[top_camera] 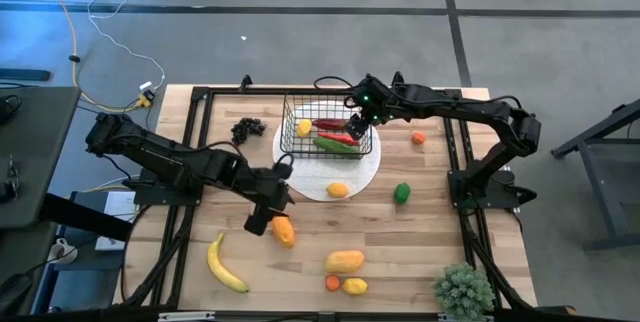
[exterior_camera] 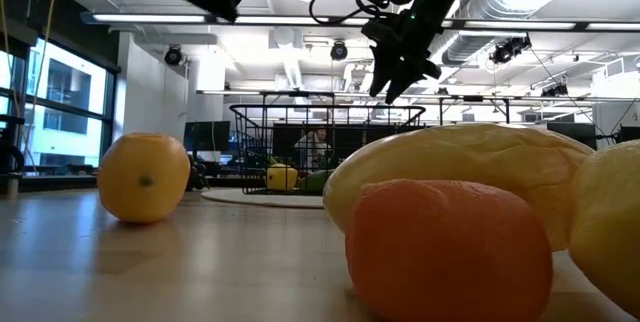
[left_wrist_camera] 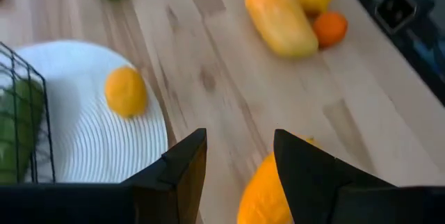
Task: Build produce basket
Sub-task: Put the left yellow mango into the black wire basket
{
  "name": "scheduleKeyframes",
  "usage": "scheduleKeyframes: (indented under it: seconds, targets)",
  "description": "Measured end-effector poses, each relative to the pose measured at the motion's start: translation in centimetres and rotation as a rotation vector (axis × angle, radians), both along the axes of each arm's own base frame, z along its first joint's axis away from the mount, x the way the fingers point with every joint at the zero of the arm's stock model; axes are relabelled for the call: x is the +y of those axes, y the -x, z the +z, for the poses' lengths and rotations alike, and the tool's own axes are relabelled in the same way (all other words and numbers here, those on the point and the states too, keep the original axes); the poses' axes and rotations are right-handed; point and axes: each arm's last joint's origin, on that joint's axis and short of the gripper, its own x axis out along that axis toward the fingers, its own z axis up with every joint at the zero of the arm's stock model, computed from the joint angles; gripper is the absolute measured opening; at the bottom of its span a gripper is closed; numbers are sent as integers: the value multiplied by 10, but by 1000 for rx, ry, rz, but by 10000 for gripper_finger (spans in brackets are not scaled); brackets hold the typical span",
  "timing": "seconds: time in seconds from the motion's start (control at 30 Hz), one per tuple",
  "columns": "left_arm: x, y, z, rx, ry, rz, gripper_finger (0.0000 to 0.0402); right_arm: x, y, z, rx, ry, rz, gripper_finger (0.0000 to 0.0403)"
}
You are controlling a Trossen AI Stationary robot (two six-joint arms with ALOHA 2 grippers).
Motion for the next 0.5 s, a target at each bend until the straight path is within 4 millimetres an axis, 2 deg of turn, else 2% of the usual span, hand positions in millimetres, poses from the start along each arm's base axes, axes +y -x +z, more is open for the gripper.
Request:
scheduleKeyframes:
  seconds: [0.17,0.5]
  targets:
    - [-2,-1,1,-15,47,-41,158,0,0,0,0,0,-1,213]
    - [-2,-4,-5,8,31,-70,158,0,0,0,0,0,0,213]
